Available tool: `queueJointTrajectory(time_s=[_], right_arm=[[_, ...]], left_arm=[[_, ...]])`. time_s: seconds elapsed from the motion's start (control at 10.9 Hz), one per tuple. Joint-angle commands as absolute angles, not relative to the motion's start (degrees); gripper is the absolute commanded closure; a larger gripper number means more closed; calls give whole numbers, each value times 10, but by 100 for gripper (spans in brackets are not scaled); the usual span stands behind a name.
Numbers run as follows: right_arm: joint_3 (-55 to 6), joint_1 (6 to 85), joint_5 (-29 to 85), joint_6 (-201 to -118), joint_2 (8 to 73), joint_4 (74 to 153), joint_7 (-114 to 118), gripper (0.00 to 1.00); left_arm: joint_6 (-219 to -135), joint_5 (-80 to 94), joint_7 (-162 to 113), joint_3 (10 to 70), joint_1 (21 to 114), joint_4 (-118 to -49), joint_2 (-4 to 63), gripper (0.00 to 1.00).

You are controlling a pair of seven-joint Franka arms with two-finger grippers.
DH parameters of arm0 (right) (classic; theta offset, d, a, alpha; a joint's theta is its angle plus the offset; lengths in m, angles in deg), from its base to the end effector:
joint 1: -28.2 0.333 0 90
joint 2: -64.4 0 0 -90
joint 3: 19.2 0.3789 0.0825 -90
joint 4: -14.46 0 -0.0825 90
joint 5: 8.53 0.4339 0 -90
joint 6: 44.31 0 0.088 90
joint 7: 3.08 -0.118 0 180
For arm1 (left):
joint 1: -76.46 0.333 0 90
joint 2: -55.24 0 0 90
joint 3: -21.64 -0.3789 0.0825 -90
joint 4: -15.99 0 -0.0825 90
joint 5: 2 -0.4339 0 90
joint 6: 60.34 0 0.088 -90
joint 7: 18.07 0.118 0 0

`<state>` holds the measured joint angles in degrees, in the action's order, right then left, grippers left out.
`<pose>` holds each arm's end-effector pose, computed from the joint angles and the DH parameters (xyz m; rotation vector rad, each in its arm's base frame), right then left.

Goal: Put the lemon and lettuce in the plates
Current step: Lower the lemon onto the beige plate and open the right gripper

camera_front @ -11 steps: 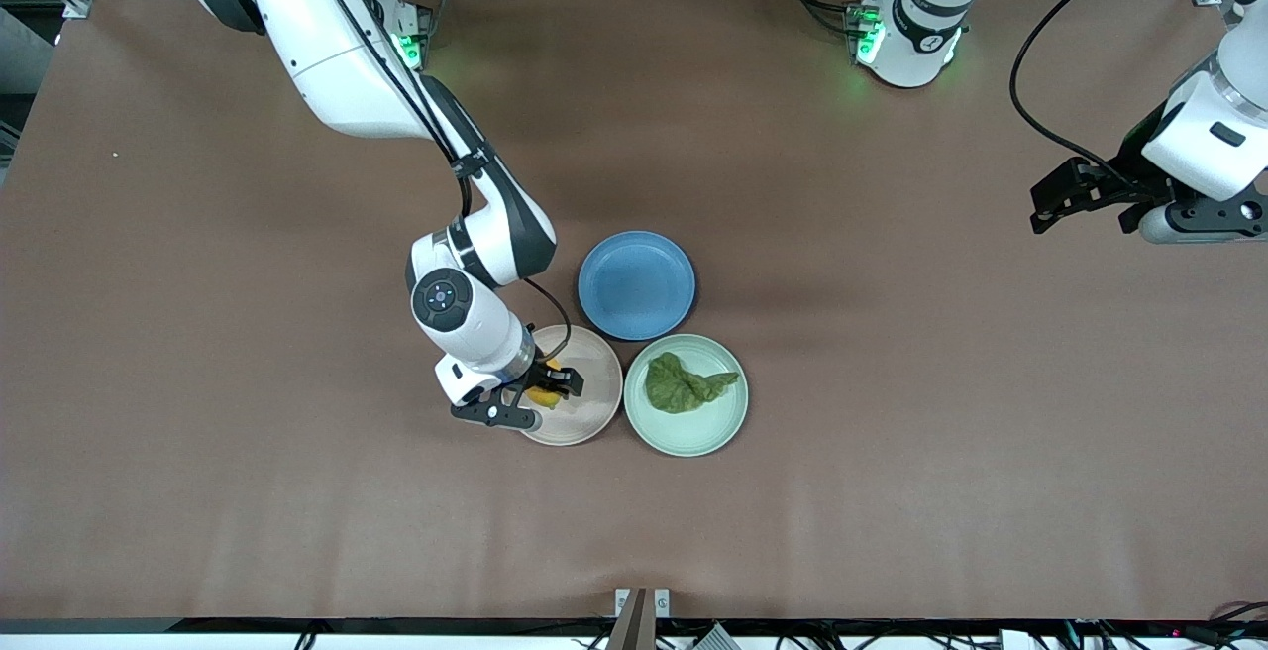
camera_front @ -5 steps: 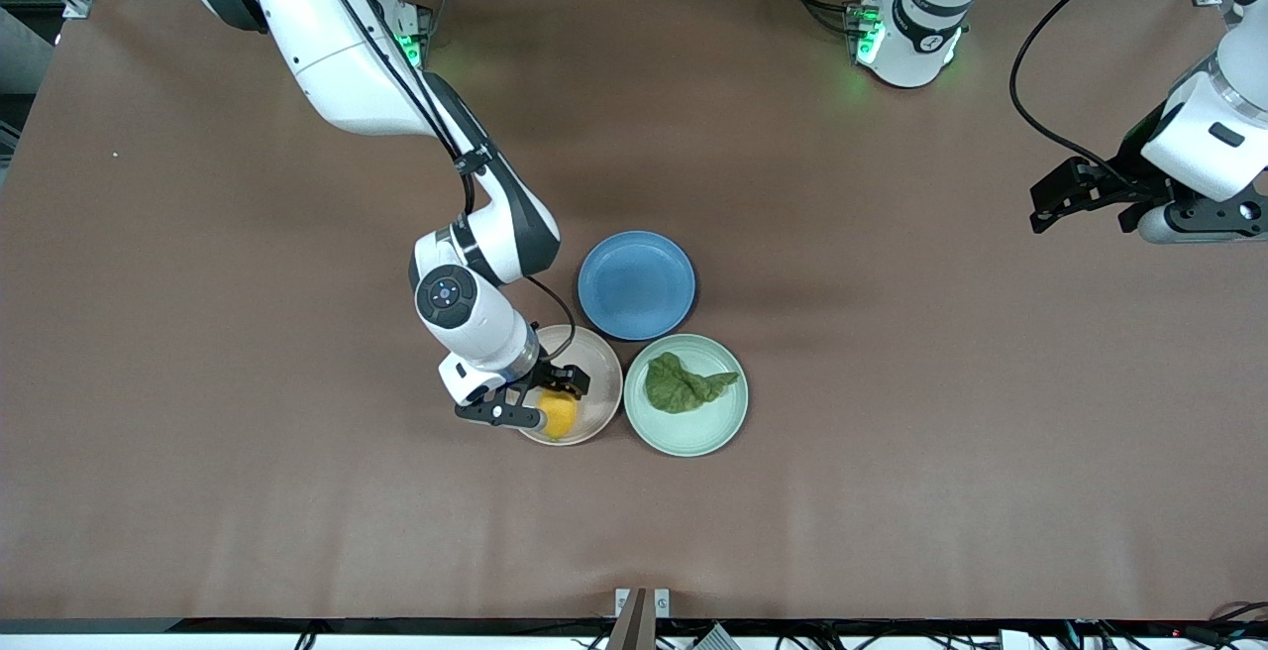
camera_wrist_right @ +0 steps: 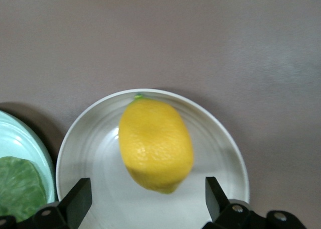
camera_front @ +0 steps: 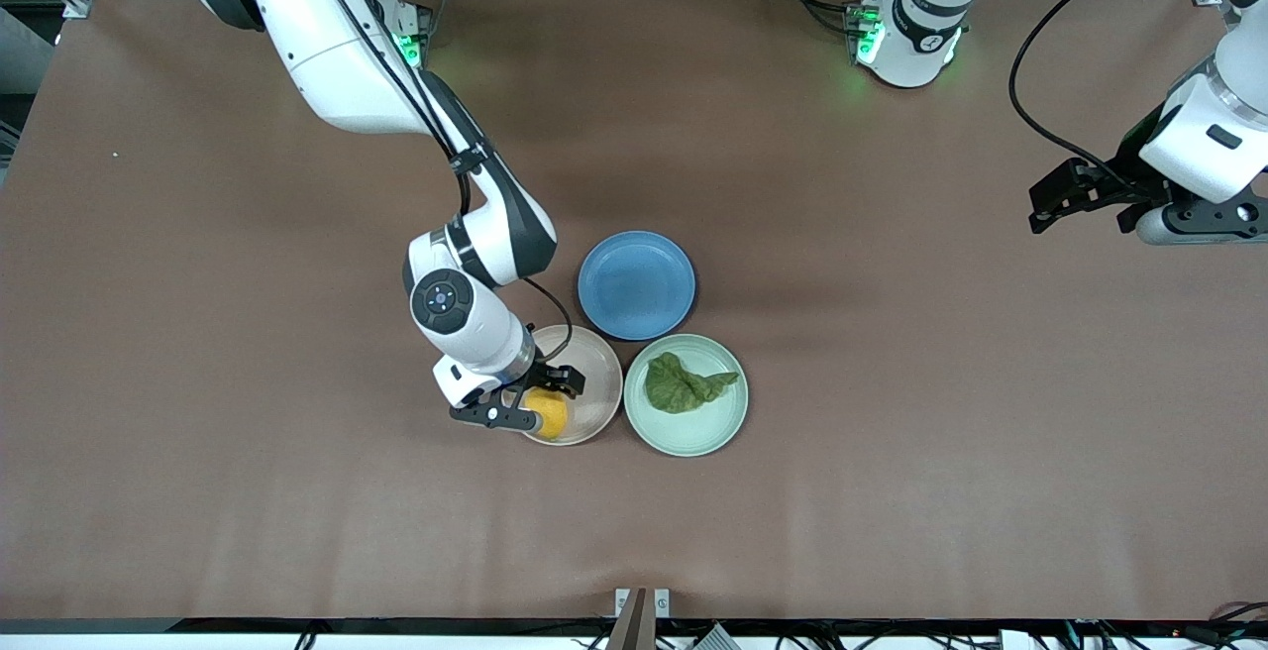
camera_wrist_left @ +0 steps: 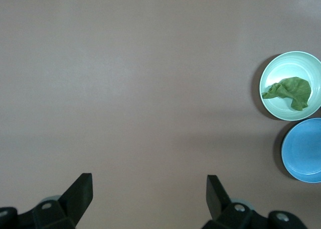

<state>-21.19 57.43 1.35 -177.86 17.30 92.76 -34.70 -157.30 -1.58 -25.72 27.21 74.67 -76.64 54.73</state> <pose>0.7410 0.3941 0.2425 -2.9638 0.2578 -0.1060 0.6141 -0.0798 0.6579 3.1231 0.0090 0.1017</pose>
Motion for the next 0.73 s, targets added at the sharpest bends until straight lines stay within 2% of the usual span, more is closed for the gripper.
queueJointTrajectory(time_s=[0.0, 0.27, 0.64], right_arm=[[-222, 562, -11, -1665, 178, 872, -334, 0], [-223, 540, -12, -1600, 182, 850, -289, 0], [-248, 506, -37, -1507, 219, 850, -160, 0]], left_arm=[[-1568, -28, -251, 274, 746, -767, 551, 0], [-1568, -28, -252, 274, 746, -767, 551, 0], [-1568, -28, -246, 274, 749, -767, 554, 0]])
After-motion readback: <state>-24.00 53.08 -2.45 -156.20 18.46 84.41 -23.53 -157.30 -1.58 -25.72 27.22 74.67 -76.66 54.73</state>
